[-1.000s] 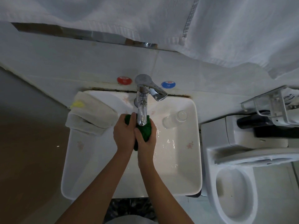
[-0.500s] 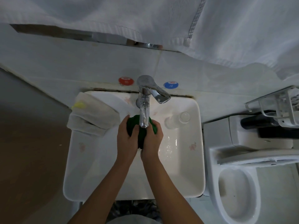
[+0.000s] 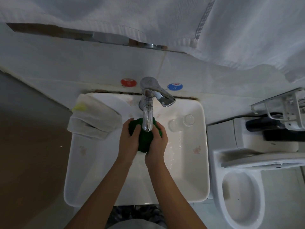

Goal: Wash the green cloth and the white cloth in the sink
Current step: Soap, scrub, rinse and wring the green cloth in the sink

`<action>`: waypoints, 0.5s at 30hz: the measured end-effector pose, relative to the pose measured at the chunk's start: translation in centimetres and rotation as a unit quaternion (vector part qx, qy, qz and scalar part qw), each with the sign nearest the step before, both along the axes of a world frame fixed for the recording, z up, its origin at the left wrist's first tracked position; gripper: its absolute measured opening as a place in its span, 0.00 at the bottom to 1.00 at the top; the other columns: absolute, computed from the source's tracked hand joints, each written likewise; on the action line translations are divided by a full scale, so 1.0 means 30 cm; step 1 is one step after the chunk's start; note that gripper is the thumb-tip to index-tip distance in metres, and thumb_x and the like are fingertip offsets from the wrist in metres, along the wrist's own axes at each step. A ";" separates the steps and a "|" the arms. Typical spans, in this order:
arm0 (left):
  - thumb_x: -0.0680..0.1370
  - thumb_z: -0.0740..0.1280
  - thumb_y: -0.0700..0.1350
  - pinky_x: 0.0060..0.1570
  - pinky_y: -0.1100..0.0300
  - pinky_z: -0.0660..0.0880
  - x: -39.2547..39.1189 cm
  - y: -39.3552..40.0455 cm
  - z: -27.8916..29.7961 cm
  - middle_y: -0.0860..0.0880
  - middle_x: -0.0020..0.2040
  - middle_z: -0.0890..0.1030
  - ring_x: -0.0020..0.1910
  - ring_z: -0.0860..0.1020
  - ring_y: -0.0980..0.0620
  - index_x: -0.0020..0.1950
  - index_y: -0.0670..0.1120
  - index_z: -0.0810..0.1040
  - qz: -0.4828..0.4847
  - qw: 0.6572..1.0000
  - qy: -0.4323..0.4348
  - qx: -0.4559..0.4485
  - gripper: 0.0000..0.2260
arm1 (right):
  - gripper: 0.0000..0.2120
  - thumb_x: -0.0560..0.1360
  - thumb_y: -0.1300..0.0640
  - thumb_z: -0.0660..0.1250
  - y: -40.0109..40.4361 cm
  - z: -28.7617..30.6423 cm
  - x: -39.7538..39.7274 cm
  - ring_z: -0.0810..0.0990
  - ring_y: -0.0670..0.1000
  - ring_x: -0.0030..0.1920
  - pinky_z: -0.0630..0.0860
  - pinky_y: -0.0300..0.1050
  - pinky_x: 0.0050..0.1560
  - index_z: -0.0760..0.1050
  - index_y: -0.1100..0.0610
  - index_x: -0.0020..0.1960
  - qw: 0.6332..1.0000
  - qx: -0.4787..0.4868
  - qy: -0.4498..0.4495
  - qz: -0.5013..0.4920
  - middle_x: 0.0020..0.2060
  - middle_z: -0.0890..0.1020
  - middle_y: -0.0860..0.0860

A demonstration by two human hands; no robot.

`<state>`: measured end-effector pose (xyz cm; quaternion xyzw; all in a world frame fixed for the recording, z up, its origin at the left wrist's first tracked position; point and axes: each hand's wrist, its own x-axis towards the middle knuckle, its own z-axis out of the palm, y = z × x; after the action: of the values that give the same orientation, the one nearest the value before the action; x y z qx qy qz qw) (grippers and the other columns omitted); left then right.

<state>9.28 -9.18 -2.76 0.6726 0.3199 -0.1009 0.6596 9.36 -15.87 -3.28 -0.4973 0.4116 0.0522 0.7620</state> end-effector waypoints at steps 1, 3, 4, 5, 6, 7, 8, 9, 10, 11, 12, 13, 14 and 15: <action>0.79 0.65 0.48 0.61 0.48 0.75 -0.019 -0.015 -0.002 0.49 0.63 0.75 0.61 0.75 0.49 0.70 0.47 0.67 -0.012 1.000 -0.011 0.003 0.20 | 0.11 0.74 0.63 0.68 0.001 -0.003 0.000 0.82 0.57 0.52 0.81 0.52 0.51 0.80 0.55 0.55 1.000 0.015 -0.001 -0.010 0.51 0.83 0.56; 0.77 0.66 0.53 0.55 0.56 0.75 -0.056 -0.042 -0.002 0.52 0.63 0.73 0.59 0.74 0.54 0.71 0.49 0.65 -0.043 0.997 -0.018 0.068 0.24 | 0.12 0.73 0.61 0.69 0.000 -0.014 -0.004 0.82 0.57 0.53 0.80 0.54 0.55 0.79 0.57 0.56 1.000 0.009 -0.018 -0.004 0.52 0.83 0.57; 0.77 0.65 0.55 0.49 0.61 0.74 -0.068 -0.052 0.001 0.54 0.60 0.74 0.55 0.75 0.56 0.68 0.50 0.67 -0.056 0.992 -0.012 0.115 0.22 | 0.11 0.73 0.61 0.68 0.000 -0.015 -0.007 0.82 0.57 0.52 0.80 0.53 0.55 0.79 0.58 0.55 1.000 -0.013 -0.027 0.010 0.51 0.83 0.58; 0.76 0.64 0.56 0.43 0.63 0.72 -0.074 -0.060 0.008 0.54 0.56 0.76 0.51 0.76 0.56 0.64 0.51 0.70 -0.064 0.986 -0.004 0.152 0.18 | 0.09 0.74 0.60 0.68 -0.001 -0.012 -0.008 0.82 0.56 0.50 0.80 0.51 0.53 0.80 0.61 0.54 0.998 -0.039 -0.034 0.025 0.49 0.83 0.59; 0.76 0.63 0.57 0.40 0.63 0.71 -0.076 -0.067 0.013 0.53 0.52 0.77 0.48 0.77 0.55 0.59 0.51 0.71 -0.062 0.984 0.001 0.170 0.15 | 0.08 0.75 0.61 0.67 -0.001 -0.012 -0.010 0.82 0.55 0.46 0.80 0.49 0.50 0.80 0.62 0.52 0.996 -0.064 -0.039 0.040 0.46 0.83 0.59; 0.76 0.63 0.57 0.39 0.62 0.71 -0.077 -0.072 0.021 0.53 0.48 0.78 0.45 0.78 0.54 0.55 0.51 0.71 -0.057 0.982 0.000 0.179 0.13 | 0.07 0.76 0.60 0.66 -0.003 -0.009 -0.012 0.81 0.53 0.43 0.79 0.48 0.47 0.80 0.64 0.49 0.995 -0.078 -0.042 0.048 0.43 0.82 0.59; 0.76 0.64 0.57 0.38 0.63 0.71 -0.076 -0.073 0.020 0.54 0.44 0.78 0.43 0.79 0.54 0.52 0.52 0.71 -0.053 0.980 -0.008 0.191 0.11 | 0.08 0.76 0.60 0.66 -0.003 -0.006 -0.013 0.79 0.52 0.40 0.78 0.47 0.43 0.79 0.64 0.45 0.994 -0.082 -0.043 0.051 0.39 0.81 0.57; 0.76 0.65 0.56 0.37 0.64 0.71 -0.075 -0.073 0.020 0.55 0.42 0.78 0.41 0.78 0.55 0.50 0.51 0.71 -0.051 0.977 -0.020 0.204 0.10 | 0.09 0.76 0.60 0.66 -0.002 -0.002 -0.013 0.77 0.52 0.38 0.76 0.46 0.41 0.78 0.64 0.40 0.995 -0.079 -0.044 0.051 0.35 0.79 0.56; 0.76 0.65 0.55 0.36 0.65 0.71 -0.072 -0.073 0.022 0.56 0.39 0.78 0.38 0.78 0.57 0.47 0.51 0.72 -0.045 0.975 -0.033 0.215 0.09 | 0.10 0.75 0.60 0.66 -0.002 0.001 -0.011 0.74 0.52 0.35 0.73 0.45 0.38 0.76 0.63 0.37 0.995 -0.076 -0.046 0.052 0.32 0.76 0.56; 0.76 0.65 0.55 0.34 0.67 0.70 -0.069 -0.070 0.018 0.57 0.37 0.78 0.36 0.78 0.59 0.45 0.50 0.73 -0.040 0.973 -0.045 0.224 0.09 | 0.11 0.75 0.61 0.66 -0.001 0.004 -0.010 0.71 0.52 0.33 0.71 0.45 0.35 0.74 0.64 0.35 0.995 -0.070 -0.048 0.052 0.29 0.73 0.56; 0.76 0.65 0.55 0.32 0.67 0.69 -0.065 -0.069 0.014 0.57 0.35 0.78 0.34 0.77 0.59 0.43 0.49 0.75 -0.038 0.970 -0.056 0.235 0.10 | 0.11 0.74 0.62 0.65 0.000 0.005 -0.007 0.69 0.51 0.31 0.69 0.43 0.33 0.72 0.64 0.34 0.996 -0.067 -0.043 0.050 0.28 0.70 0.56; 0.77 0.64 0.55 0.31 0.67 0.69 -0.061 -0.066 0.008 0.56 0.33 0.77 0.32 0.77 0.59 0.41 0.48 0.75 -0.041 0.965 -0.064 0.251 0.12 | 0.10 0.73 0.63 0.65 0.002 0.008 -0.004 0.66 0.50 0.30 0.67 0.42 0.31 0.71 0.63 0.33 0.996 -0.064 -0.035 0.046 0.27 0.67 0.55; 0.77 0.64 0.53 0.30 0.66 0.68 -0.058 -0.062 -0.002 0.54 0.32 0.77 0.31 0.77 0.57 0.40 0.47 0.76 -0.044 0.961 -0.072 0.265 0.12 | 0.10 0.71 0.65 0.65 0.004 0.007 -0.001 0.65 0.50 0.30 0.64 0.43 0.30 0.70 0.63 0.31 0.996 -0.070 -0.023 0.043 0.26 0.66 0.55; 0.78 0.64 0.51 0.30 0.65 0.68 -0.059 -0.056 -0.010 0.53 0.31 0.77 0.30 0.77 0.55 0.39 0.46 0.77 -0.048 0.958 -0.080 0.271 0.12 | 0.11 0.69 0.66 0.64 0.005 -0.001 0.002 0.63 0.50 0.29 0.63 0.45 0.31 0.68 0.61 0.28 0.996 -0.084 -0.014 0.041 0.25 0.65 0.54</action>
<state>7.52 -10.87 -3.07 0.8467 0.2489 0.0125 0.4700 9.43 -15.72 -3.31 -0.5764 0.3827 0.0416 0.7208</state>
